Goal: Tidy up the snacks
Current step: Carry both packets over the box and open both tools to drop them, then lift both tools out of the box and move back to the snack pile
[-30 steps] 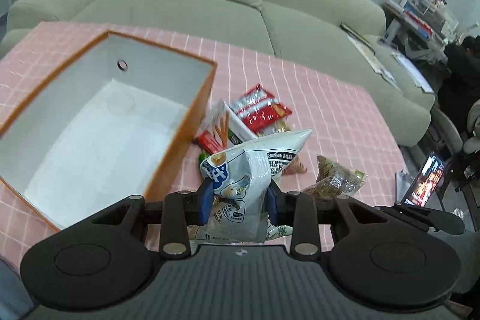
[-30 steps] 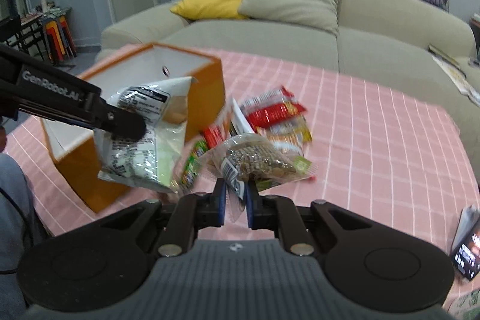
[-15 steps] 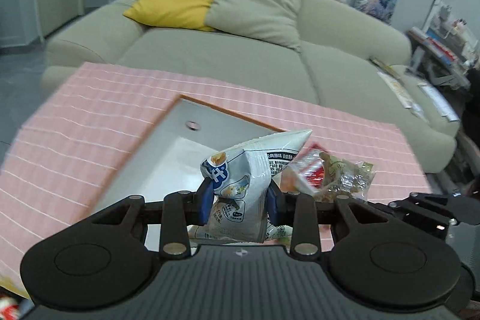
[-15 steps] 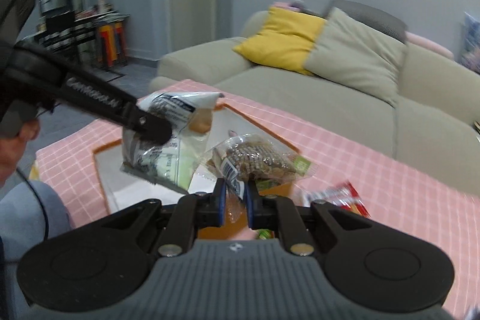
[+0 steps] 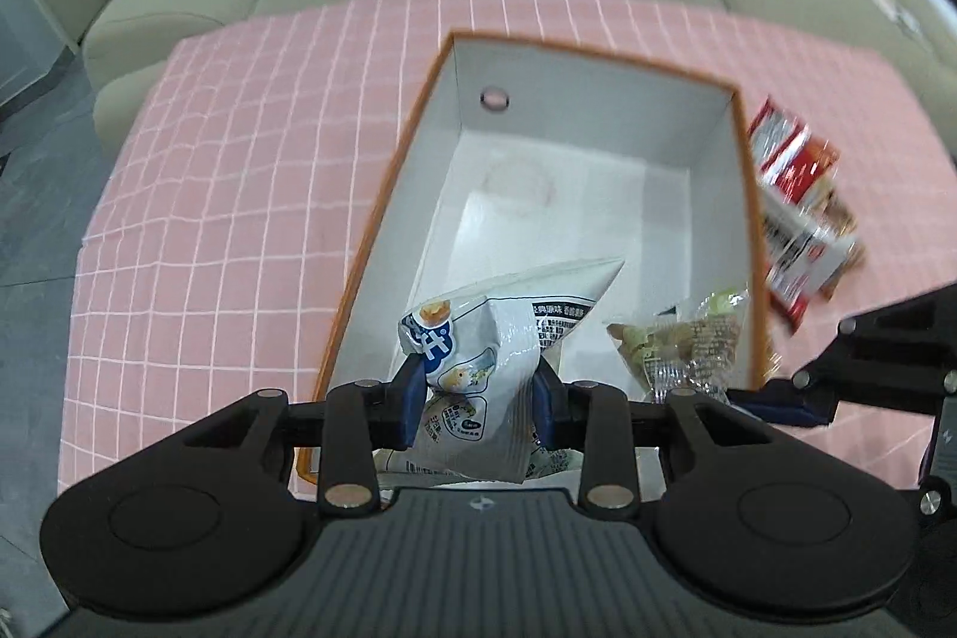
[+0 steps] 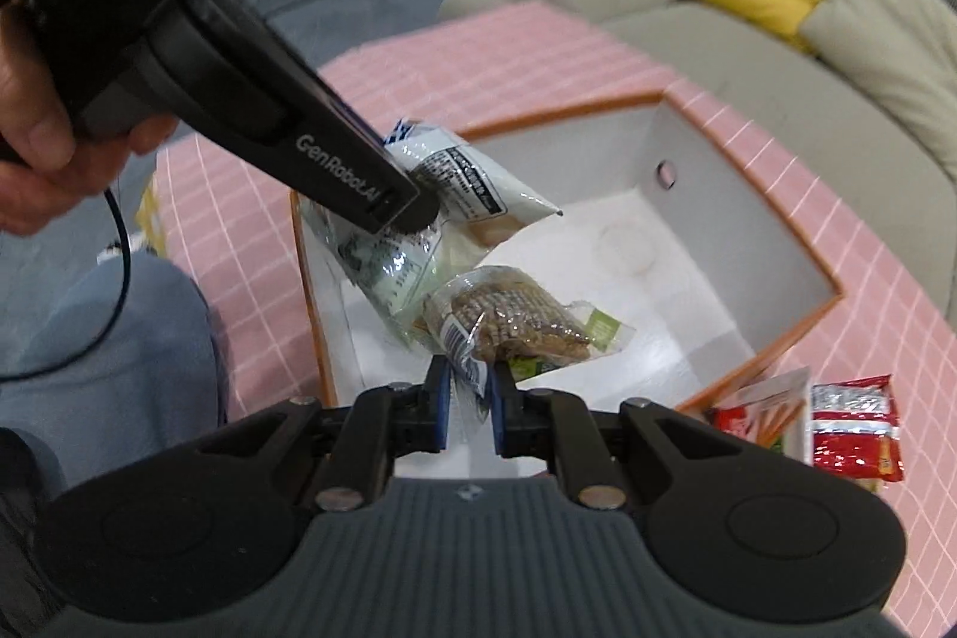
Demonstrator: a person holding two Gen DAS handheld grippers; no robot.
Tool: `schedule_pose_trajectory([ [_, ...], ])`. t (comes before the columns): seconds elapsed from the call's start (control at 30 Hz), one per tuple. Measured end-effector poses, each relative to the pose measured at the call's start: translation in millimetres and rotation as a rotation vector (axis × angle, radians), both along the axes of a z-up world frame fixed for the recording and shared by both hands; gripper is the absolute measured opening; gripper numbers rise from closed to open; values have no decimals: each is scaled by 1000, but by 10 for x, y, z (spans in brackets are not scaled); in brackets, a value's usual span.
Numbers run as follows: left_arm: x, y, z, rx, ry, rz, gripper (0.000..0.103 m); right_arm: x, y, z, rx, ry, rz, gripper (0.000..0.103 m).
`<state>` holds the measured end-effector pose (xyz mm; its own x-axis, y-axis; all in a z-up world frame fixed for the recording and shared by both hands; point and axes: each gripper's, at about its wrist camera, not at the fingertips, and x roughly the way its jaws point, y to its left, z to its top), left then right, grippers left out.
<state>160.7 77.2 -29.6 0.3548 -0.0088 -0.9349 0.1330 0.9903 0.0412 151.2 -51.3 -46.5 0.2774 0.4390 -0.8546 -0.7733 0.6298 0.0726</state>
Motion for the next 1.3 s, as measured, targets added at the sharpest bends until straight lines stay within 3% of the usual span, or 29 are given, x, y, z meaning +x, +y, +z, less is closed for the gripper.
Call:
schedule_pose_trajectory([
  [0.37,246,2,-470,42,179,-66,40,314,99,-427,-102,173,37,9],
  [0.47,272,11,-556,55,203,-64,40,337,136,-513,-117,203,49,7],
  [0.5,281,15,-586,58,211,-66,40,347,156,-549,-120,208,54,0],
  [0.73,329,-13,-771,76,235,-70,40,378,207,-597,-125,224,58,1],
  [0.87,336,-34,-824,105,237,-64,44,358,202,-581,-129,208,58,10],
  [1.0,310,-60,-825,118,234,-58,49,306,183,-576,-137,192,56,27],
  [1.13,275,-30,-730,120,216,-63,60,265,174,-528,-139,171,48,41],
  [1.3,224,-25,-526,114,171,-65,66,203,136,-383,-129,132,44,54],
])
